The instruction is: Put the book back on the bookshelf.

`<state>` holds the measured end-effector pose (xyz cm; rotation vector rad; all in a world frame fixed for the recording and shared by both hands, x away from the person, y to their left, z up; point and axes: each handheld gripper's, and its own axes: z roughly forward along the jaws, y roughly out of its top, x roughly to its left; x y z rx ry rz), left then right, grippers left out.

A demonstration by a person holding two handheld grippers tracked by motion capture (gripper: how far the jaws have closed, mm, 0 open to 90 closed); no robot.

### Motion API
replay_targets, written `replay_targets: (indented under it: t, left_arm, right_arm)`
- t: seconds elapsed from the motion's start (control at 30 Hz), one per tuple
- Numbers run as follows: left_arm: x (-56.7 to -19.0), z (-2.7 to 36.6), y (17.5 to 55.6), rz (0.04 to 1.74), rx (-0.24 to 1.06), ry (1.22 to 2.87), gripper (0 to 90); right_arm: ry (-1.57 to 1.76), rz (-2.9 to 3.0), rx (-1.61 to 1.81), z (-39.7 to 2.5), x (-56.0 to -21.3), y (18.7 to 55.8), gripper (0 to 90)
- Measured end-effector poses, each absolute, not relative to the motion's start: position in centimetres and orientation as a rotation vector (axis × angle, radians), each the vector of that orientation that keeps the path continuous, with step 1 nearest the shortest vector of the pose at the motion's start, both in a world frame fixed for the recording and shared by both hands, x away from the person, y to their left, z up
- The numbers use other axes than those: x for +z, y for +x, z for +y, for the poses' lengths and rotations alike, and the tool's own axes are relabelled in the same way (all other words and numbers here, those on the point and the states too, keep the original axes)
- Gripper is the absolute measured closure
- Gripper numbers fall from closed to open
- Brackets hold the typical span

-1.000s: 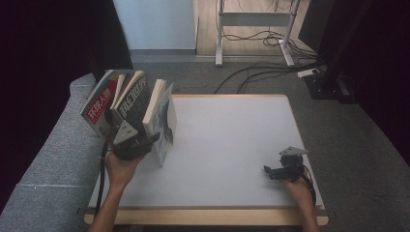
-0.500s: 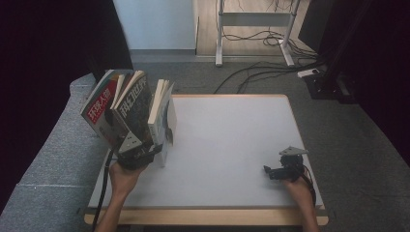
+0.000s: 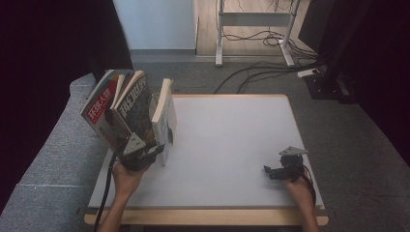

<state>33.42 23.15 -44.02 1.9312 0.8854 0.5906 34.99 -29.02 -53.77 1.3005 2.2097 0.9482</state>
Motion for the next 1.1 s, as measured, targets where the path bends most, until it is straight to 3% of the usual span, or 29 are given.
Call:
replay_targets:
  t: [0.87, 1.1]
  left_arm:
    - [-43.8, 22.5, 36.1, 0.932, 0.619, 1.936, 62.9]
    - [-44.0, 22.7, 35.6, 0.945, 0.596, 1.95, 47.3]
  right_arm:
    - [1.301, 2.21, 0.948, -29.0, -53.8, 35.0, 0.0]
    - [1.298, 2.209, 0.948, -29.0, -53.8, 35.0, 0.0]
